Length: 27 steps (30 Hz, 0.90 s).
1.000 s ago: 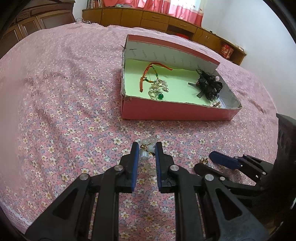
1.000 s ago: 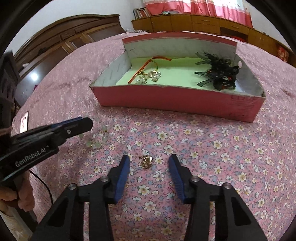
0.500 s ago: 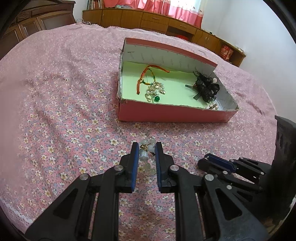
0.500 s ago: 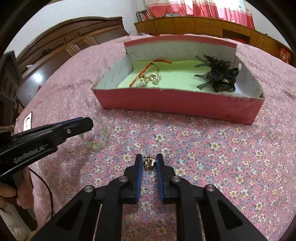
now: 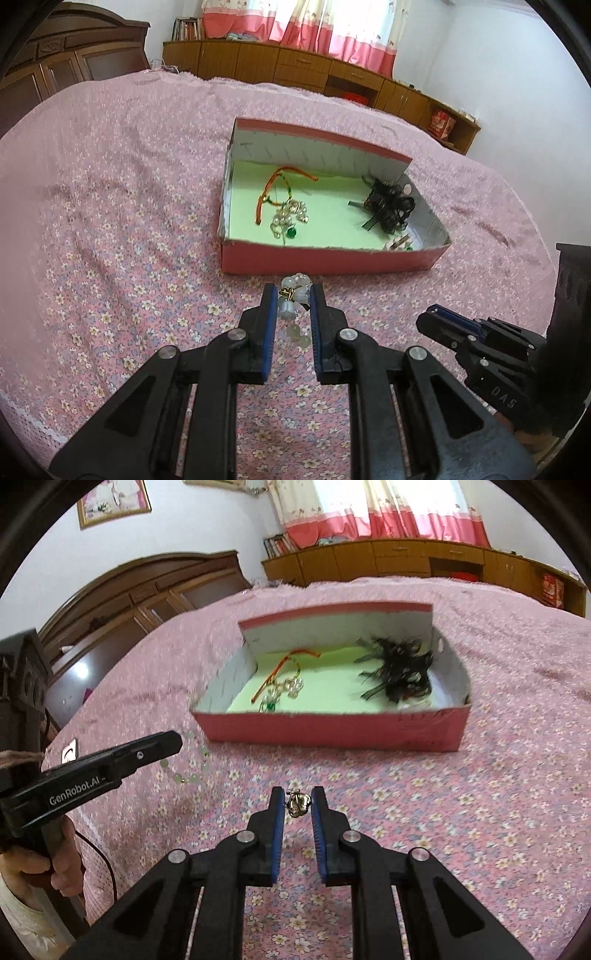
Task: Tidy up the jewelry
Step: 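Carry the bead bracelet and gold earring over the green lining with both tools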
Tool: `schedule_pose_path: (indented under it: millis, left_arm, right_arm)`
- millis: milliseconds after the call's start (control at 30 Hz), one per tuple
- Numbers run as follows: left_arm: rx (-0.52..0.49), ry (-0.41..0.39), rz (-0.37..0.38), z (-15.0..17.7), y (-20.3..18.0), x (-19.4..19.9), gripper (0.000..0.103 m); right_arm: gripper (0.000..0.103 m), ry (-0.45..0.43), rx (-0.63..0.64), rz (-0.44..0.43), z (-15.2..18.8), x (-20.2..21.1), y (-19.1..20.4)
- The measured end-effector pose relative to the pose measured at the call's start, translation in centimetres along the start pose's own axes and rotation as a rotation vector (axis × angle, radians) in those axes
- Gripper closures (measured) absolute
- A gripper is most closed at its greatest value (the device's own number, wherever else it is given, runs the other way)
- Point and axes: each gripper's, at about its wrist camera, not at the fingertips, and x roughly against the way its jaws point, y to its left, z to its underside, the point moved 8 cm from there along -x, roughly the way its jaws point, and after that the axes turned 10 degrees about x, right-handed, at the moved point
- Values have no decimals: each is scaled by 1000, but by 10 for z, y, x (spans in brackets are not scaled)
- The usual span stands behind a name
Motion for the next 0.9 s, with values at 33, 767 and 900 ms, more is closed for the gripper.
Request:
schedule_pose_path:
  millis: [33,767,900]
  left_arm:
    - [1,-6,3,-1,-1,2,94]
    - [-28,-159,72,-41,-28,7,94]
    - [-28,-178,89,-49,-32,5,94]
  right_arm:
    - [87,-10,1,1,-2,2,-1]
    - [87,-229,22,69,-51,28,-15]
    - [87,-242,17,77,-59,25,-19]
